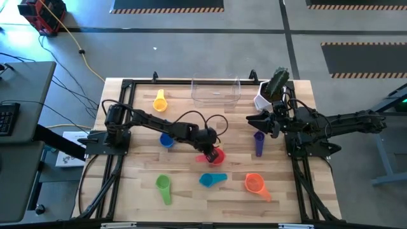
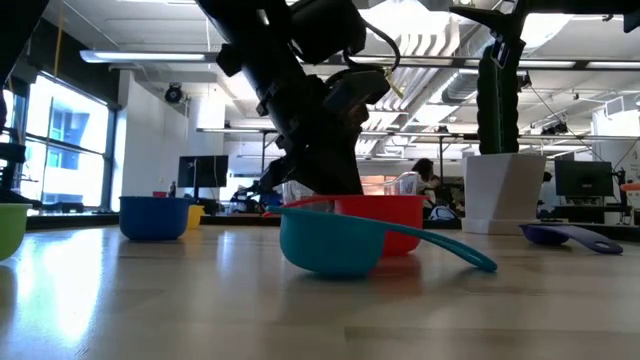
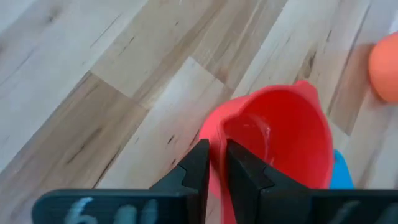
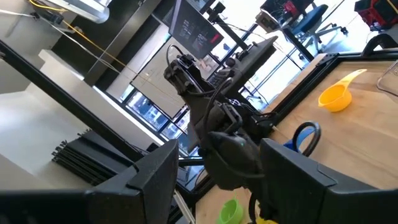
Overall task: Nest measuring cups in basket
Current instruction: Stack the red measuring cup on top of the orange measuring cup
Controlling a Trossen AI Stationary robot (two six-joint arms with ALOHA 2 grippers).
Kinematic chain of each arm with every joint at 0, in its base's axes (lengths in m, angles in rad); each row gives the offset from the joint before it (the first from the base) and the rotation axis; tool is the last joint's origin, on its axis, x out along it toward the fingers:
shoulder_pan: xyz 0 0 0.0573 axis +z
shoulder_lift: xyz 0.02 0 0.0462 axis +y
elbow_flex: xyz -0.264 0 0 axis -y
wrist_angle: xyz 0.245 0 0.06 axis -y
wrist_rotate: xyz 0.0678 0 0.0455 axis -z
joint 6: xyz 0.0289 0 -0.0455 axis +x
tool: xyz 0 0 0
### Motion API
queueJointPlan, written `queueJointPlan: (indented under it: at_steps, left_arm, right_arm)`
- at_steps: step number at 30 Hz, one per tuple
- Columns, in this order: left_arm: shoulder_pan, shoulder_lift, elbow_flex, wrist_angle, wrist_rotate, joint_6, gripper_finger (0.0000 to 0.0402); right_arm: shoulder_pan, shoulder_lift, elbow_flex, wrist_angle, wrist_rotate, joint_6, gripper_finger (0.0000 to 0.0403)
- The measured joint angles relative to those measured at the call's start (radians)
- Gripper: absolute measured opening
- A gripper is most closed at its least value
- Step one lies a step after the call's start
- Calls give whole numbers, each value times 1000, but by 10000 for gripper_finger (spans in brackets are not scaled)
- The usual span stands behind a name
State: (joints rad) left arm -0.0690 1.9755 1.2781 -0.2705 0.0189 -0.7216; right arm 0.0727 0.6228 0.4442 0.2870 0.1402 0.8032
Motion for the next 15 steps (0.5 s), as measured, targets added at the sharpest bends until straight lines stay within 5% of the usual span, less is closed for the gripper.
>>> queueJointPlan:
  at_steps: [15]
  left_arm:
    - [57,0,0,53,136,19,76]
  right_arm:
    - [0,0,0,-1,0,0,218]
